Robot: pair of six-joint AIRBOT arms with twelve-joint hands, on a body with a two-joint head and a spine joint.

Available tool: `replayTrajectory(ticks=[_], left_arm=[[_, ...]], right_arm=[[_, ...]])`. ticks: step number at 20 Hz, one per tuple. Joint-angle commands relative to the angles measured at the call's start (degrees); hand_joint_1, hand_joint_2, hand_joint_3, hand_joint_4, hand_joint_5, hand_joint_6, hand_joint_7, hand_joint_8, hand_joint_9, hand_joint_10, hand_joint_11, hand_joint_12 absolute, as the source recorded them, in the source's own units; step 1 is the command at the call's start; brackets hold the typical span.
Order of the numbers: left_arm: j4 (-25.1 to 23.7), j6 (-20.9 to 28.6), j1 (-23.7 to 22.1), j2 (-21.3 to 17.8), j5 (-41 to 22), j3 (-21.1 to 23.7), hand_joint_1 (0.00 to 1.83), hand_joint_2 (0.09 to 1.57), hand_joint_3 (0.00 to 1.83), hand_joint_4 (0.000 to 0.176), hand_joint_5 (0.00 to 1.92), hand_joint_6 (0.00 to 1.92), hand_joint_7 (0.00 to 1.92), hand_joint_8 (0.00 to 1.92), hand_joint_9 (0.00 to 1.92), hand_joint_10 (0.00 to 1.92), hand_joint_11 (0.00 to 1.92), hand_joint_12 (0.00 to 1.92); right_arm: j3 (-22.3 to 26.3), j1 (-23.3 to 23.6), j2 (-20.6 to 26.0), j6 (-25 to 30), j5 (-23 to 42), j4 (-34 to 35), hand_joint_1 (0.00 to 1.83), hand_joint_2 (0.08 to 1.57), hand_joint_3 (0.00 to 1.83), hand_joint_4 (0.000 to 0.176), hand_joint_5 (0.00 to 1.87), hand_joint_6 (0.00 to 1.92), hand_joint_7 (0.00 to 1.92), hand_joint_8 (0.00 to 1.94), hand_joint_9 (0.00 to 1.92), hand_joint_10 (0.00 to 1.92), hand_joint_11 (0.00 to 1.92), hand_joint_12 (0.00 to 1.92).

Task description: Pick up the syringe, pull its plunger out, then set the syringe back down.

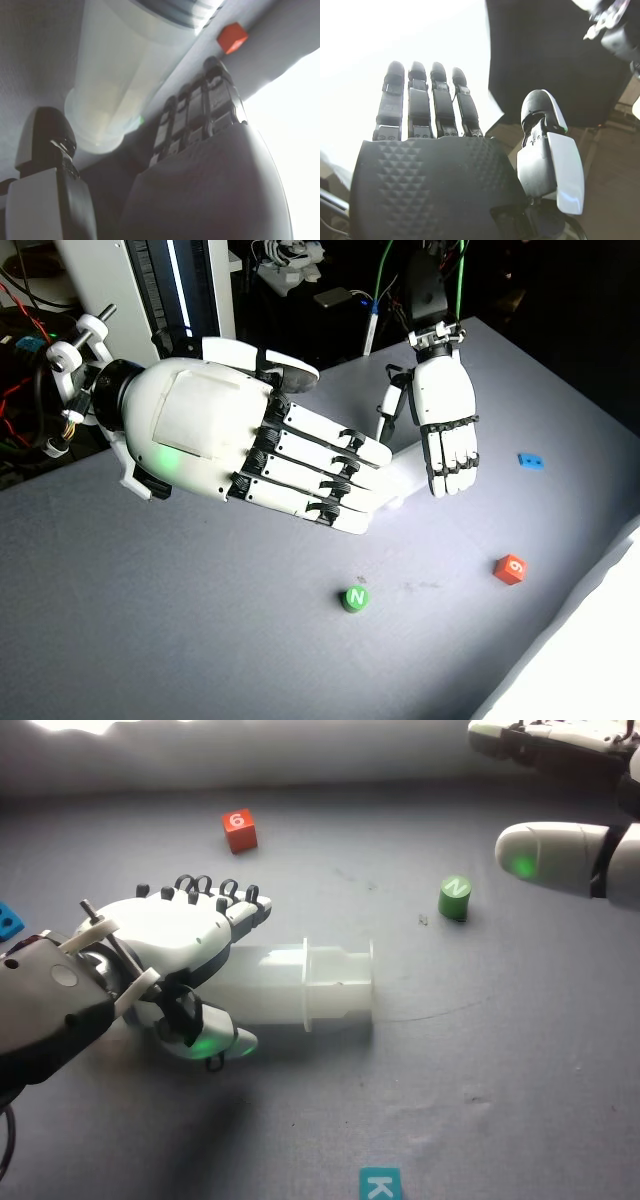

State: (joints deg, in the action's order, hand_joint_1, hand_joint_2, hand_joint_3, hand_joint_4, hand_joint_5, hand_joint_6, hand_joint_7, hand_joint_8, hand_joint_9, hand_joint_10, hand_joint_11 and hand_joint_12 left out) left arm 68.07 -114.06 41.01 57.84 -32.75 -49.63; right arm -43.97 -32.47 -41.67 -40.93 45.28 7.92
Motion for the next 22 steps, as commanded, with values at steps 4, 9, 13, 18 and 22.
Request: replayTrajectory(ticks=[4,9,13,18,22], left_arm=[[-2.7,0.1,0.6,0.9,-3.8,-1.2,0.79,1.04,0.0,0.0,0.0,0.0,0.01,0.0,0.03,0.01,0.0,0.31],[-4.0,2.0,2.4,2.2,-4.7,-2.3,0.8,1.06,0.01,0.0,0.0,0.0,0.02,0.0,0.02,0.0,0.0,0.29],[-5.5,2.0,3.8,3.6,-5.5,-3.1,0.86,1.06,0.0,0.0,0.01,0.0,0.04,0.01,0.05,0.01,0.0,0.31],[-6.0,2.0,4.4,4.5,-5.7,-3.4,0.95,1.07,0.0,0.0,0.07,0.01,0.1,0.01,0.09,0.01,0.0,0.47],[-6.3,2.0,4.5,4.6,-5.7,-3.4,1.14,1.14,0.01,0.0,0.22,0.02,0.29,0.01,0.27,0.04,0.0,0.89]], right_arm=[[0.1,1.3,0.3,0.2,8.8,0.0,0.0,1.23,0.0,0.0,0.2,0.0,0.2,0.0,0.17,0.01,0.0,0.32],[0.1,2.0,-0.1,0.8,8.6,0.1,0.04,1.22,0.0,0.0,0.22,0.0,0.22,0.0,0.19,0.01,0.0,0.38],[0.5,1.3,-0.3,1.1,7.6,0.1,0.05,1.22,0.0,0.0,0.23,0.01,0.22,0.0,0.18,0.0,0.0,0.34],[1.3,0.5,-0.2,0.2,7.6,0.8,0.05,1.22,0.0,0.0,0.22,0.0,0.22,0.0,0.19,0.0,0.0,0.32],[1.4,0.4,-0.5,-0.8,8.1,1.6,0.03,1.23,0.0,0.0,0.2,0.0,0.21,0.0,0.17,0.0,0.0,0.34]])
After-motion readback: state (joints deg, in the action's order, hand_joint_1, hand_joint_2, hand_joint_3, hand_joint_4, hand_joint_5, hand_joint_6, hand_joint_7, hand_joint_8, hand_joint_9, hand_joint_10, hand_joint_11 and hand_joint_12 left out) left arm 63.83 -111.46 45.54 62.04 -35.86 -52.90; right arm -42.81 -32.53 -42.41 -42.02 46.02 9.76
